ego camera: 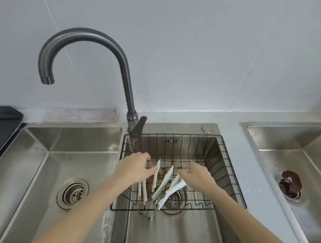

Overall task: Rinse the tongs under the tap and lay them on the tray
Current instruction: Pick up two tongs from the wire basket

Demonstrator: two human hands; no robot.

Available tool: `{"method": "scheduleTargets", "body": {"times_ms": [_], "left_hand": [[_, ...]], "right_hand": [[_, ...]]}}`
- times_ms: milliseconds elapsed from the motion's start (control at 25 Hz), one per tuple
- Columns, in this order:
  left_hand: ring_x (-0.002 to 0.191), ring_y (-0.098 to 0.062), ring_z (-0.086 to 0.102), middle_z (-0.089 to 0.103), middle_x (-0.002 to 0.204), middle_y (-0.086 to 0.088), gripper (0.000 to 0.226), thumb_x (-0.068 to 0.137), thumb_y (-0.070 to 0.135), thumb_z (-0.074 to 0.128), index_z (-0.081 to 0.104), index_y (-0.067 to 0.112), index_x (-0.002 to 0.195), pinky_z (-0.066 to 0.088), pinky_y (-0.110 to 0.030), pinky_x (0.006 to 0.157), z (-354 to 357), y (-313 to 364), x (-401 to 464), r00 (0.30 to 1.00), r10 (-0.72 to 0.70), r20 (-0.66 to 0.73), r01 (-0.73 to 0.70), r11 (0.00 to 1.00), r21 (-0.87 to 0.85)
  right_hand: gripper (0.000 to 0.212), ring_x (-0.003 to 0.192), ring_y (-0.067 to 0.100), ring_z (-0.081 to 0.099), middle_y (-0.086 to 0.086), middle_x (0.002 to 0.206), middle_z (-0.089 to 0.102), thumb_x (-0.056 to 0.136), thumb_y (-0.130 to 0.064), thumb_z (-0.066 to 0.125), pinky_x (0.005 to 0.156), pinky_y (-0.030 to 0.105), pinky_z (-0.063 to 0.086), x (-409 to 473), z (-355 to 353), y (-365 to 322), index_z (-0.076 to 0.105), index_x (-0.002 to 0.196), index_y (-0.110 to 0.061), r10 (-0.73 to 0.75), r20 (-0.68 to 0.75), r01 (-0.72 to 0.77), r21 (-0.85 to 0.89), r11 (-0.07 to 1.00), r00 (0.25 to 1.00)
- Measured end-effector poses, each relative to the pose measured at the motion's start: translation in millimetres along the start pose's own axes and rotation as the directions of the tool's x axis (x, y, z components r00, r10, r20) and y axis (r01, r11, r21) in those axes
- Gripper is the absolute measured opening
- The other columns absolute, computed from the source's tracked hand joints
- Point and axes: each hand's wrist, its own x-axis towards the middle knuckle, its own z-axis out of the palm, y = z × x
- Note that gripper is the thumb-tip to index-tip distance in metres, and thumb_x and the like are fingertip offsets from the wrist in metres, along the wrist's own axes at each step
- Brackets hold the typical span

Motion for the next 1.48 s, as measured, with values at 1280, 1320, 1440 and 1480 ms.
{"method": "scheduleTargets", "body": {"times_ms": [1280,1320,1440,1480], "left_hand": [[0.088,-0.018,0.059,0.059,0.094,0.003,0.058,0.086,0.031,0.060,0.038,0.015,0.137,0.052,-0.037,0.092,41.4,-18.8,-44.7,0.980,-0.168,0.109,0.193,0.653,-0.733],[0.083,-0.017,0.059,0.059,0.094,0.002,0.053,0.087,0.032,0.059,0.042,0.015,0.134,0.054,-0.033,0.085,39.1,-23.0,-48.9,0.982,-0.162,0.094,0.176,0.631,-0.756],[0.069,-0.010,0.059,0.056,0.079,0.003,0.032,0.090,0.028,0.055,0.057,0.012,0.117,0.055,-0.020,0.066,28.8,-35.2,-64.7,0.982,-0.177,0.058,0.136,0.468,-0.873],[0.071,-0.011,0.060,0.057,0.078,0.003,0.029,0.090,0.028,0.055,0.060,0.011,0.113,0.056,-0.022,0.065,24.5,-42.4,-70.7,0.979,-0.195,0.065,0.138,0.390,-0.910]], "right_hand": [[0.050,0.105,0.024,0.061,0.002,0.114,0.055,0.086,-0.012,0.057,0.095,0.038,0.052,-23.5,33.7,-20.2,0.043,0.134,-0.011,0.087,-0.006,-0.065,0.615,0.786,0.996],[0.051,0.101,0.023,0.061,0.002,0.113,0.054,0.087,-0.010,0.056,0.093,0.036,0.053,-28.3,34.4,-26.2,0.042,0.136,-0.012,0.063,-0.003,-0.046,0.657,0.753,0.998],[0.048,0.093,0.019,0.061,0.000,0.102,0.056,0.087,-0.002,0.053,0.083,0.027,0.056,-42.1,39.8,-46.5,0.044,0.134,-0.013,-0.005,0.017,-0.009,0.700,0.714,1.000],[0.047,0.094,0.020,0.062,-0.002,0.097,0.057,0.087,-0.001,0.052,0.083,0.028,0.057,-45.3,44.0,-55.4,0.046,0.133,-0.013,-0.028,0.027,0.001,0.700,0.714,0.999]]}}
